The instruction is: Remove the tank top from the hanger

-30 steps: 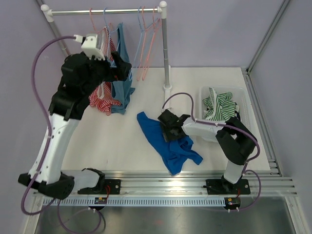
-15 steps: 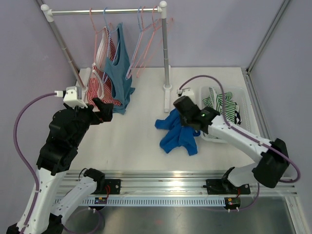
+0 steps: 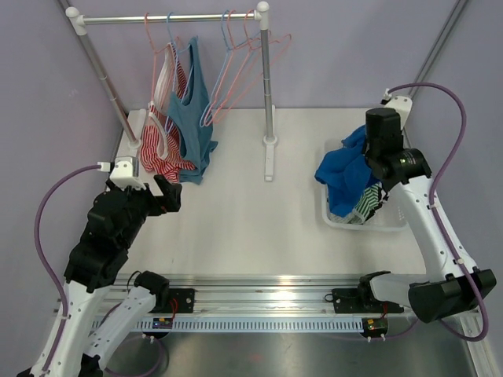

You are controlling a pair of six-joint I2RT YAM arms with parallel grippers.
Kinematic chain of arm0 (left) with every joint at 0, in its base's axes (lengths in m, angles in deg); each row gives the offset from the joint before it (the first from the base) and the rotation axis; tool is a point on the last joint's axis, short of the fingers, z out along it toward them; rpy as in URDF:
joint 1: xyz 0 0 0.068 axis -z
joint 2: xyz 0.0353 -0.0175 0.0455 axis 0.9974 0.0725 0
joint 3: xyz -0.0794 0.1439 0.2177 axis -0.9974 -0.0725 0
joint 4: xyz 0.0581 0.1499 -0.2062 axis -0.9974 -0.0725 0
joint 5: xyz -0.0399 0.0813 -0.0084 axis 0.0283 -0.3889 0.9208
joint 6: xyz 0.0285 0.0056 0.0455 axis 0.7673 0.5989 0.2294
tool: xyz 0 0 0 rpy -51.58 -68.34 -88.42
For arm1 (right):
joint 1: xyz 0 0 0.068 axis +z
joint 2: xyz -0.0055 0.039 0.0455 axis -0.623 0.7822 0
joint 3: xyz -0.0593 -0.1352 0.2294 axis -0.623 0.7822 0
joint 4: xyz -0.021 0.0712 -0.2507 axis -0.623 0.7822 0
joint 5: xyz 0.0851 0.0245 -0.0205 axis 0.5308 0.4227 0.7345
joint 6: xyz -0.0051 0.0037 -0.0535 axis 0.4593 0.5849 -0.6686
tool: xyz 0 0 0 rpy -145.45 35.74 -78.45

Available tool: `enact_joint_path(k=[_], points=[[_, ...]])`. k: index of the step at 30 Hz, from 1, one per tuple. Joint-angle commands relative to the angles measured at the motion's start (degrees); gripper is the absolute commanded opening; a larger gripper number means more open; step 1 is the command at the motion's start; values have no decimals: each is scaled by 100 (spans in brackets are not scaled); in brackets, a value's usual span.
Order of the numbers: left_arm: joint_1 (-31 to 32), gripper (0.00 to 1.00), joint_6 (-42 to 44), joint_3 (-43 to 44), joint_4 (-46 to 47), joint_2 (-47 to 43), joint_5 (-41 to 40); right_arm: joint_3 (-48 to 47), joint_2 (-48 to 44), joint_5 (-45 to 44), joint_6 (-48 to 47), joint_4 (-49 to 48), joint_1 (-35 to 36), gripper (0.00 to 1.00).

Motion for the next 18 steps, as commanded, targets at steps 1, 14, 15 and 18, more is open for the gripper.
enact_joint_path(k=[1, 14, 15, 18], points=[[1, 99, 168, -86, 310, -33, -113, -506, -81, 77, -166, -661, -440, 0], [-148, 99, 194, -226, 380, -191, 99, 1055, 324, 1007, 359, -1233, -810, 0], [-157, 99, 203, -235, 398, -208, 99, 1301, 342, 1218, 457, -1390, -801, 0], [-183, 99, 176, -209, 389, -226, 11, 1883, 745, 1756, 546, -1262, -810, 0]])
